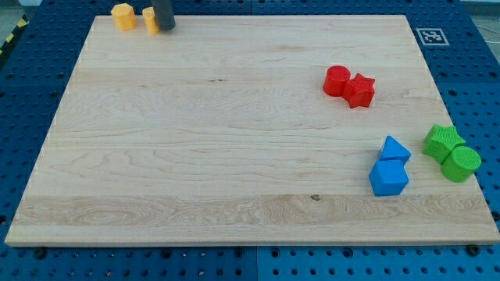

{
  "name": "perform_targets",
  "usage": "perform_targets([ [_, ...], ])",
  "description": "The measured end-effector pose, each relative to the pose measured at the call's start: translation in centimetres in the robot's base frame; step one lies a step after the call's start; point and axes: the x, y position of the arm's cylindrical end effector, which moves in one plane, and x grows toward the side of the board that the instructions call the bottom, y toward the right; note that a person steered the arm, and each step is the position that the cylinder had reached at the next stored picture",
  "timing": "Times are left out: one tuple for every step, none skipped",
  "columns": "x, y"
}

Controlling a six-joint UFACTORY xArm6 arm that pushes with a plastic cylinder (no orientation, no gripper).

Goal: Move the red blocks to the center of the board

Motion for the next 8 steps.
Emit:
perform_targets([
  [0.0, -0.3],
  [0.2, 2.9],
  [1.4, 10.6],
  [5.3, 19.0],
  [9.6, 28.0],
  [10.6, 37.1],
  [15.8, 42.1],
  [20.4, 44.5],
])
